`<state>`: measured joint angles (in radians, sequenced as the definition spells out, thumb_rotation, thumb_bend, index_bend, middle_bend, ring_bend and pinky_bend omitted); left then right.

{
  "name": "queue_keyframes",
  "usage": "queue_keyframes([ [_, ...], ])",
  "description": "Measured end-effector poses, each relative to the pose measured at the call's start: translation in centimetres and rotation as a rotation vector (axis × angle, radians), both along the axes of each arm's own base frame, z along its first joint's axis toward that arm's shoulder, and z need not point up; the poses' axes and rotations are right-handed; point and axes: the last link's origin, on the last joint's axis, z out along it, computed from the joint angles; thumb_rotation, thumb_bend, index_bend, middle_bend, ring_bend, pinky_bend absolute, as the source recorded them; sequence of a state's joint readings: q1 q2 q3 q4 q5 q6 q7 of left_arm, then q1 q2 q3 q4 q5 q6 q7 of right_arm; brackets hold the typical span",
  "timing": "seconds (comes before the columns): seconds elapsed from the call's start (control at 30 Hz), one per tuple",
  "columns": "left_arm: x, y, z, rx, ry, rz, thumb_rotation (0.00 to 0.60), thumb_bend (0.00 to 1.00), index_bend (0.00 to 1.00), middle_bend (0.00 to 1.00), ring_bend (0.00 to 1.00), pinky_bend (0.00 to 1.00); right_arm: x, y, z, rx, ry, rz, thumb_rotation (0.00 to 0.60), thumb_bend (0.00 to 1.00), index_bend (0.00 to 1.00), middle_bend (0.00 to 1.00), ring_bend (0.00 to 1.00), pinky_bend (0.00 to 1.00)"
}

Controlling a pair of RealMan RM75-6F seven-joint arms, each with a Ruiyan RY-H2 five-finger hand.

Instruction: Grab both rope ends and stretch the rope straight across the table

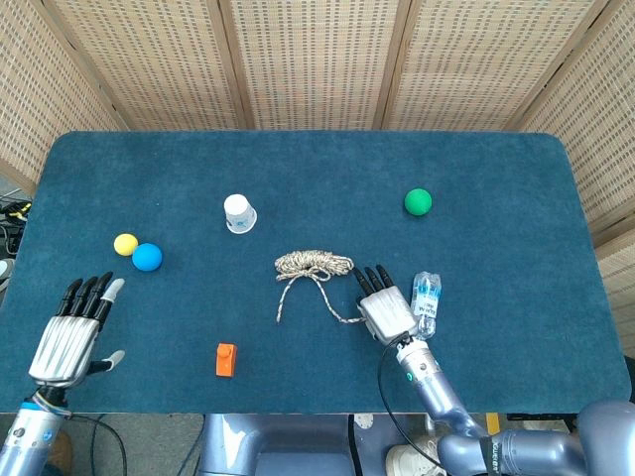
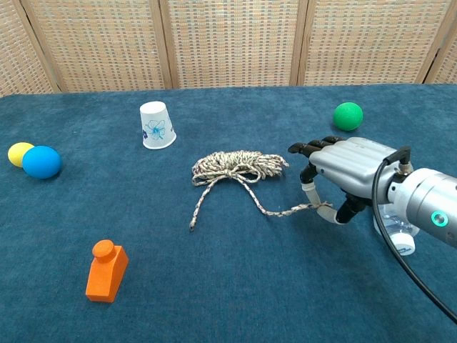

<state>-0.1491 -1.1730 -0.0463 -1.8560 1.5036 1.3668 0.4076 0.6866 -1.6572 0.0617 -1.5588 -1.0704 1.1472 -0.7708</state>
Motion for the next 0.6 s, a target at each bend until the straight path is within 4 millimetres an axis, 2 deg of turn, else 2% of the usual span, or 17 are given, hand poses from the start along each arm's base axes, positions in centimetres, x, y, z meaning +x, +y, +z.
queue_keyframes([
  [0.07,0.6,1.4,-0.6,-0.029,-0.002,-0.045,0.600,0.00,0.07,0.00,0.00,0.00,-0.3,-0.3,0.2,-0.014,0.012,0.009,0.600,0.48,0.67,0.00,0.00,0.00],
  [0.2,2.0,4.2,-1.8,-0.068,0.032,-0.156,0.600,0.00,0.24,0.00,0.00,0.00,-0.6,-0.5,0.3,-0.023,0.026,0.022,0.600,0.48,0.68,0.00,0.00,0.00],
  [0.3,3.3,6.0,-3.1,-0.096,0.070,-0.246,0.600,0.04,0.31,0.00,0.00,0.00,-0.8,-0.7,0.4,-0.035,0.047,0.051,0.600,0.48,0.68,0.00,0.00,0.00],
  [0.4,4.6,7.5,-4.5,-0.121,0.112,-0.347,0.600,0.08,0.36,0.00,0.00,0.00,-0.9,-0.9,0.5,-0.047,0.070,0.077,0.600,0.48,0.68,0.00,0.00,0.00],
  [0.6,6.1,9.9,-7.4,-0.180,0.167,-0.502,0.600,0.17,0.40,0.00,0.00,0.00,-1.0,-1.2,0.4,-0.039,0.078,0.081,0.600,0.48,0.68,0.00,0.00,0.00],
])
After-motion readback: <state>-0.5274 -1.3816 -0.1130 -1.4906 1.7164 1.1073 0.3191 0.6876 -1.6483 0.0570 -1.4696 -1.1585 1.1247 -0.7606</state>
